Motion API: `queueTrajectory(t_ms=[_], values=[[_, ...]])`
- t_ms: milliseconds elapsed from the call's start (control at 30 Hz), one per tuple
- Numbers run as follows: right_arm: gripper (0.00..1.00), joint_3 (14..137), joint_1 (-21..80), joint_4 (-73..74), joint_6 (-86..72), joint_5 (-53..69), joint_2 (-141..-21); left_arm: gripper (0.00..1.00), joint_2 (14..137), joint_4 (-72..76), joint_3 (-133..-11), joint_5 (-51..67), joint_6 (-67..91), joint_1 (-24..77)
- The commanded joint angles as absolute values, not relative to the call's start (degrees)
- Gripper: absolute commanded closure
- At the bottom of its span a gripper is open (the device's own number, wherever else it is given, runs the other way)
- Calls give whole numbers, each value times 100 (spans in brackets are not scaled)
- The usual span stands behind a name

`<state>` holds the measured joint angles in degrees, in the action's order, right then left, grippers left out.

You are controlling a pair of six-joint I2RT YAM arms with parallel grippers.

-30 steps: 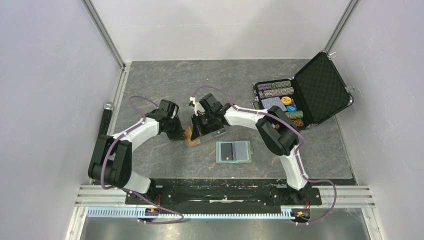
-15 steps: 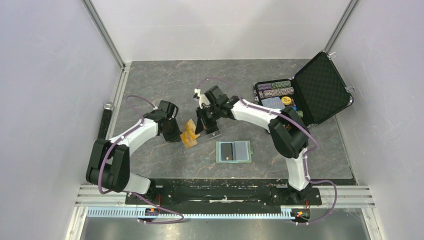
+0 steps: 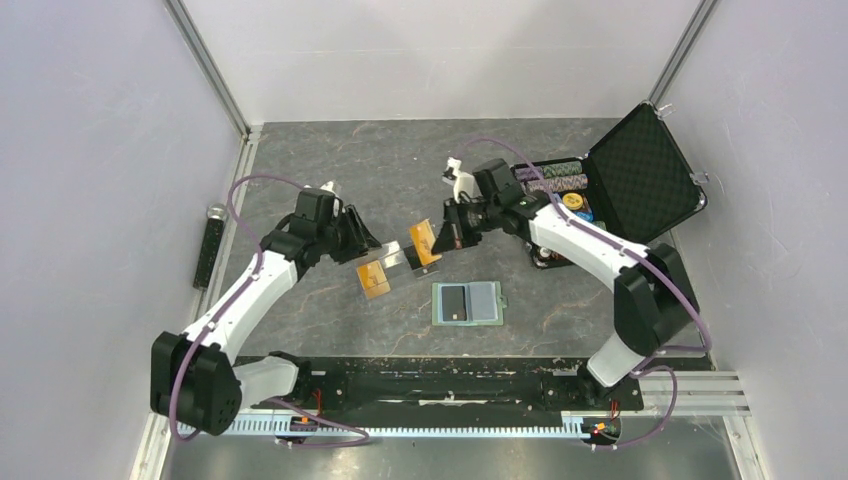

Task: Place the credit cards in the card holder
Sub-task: Pick up the credit card from the storage box, then insert the credit card into the card holder.

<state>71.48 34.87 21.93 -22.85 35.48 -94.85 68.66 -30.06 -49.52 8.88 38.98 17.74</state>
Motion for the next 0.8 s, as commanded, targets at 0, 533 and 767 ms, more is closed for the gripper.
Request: queueTrajectory(t_ms=[0, 533, 767], values=[[100, 6528, 3050, 2080, -2231, 4106, -8763, 52, 6514, -1651, -4577, 1986, 3995, 1894], [100, 4995, 2239, 292, -3717, 5825, -7740, 52, 7648, 4283, -3146, 3864, 6199, 2869], [100, 4909, 2241, 47, -3990, 5959, -7769, 61, 7956, 4561, -3268, 4013, 6280, 2902]])
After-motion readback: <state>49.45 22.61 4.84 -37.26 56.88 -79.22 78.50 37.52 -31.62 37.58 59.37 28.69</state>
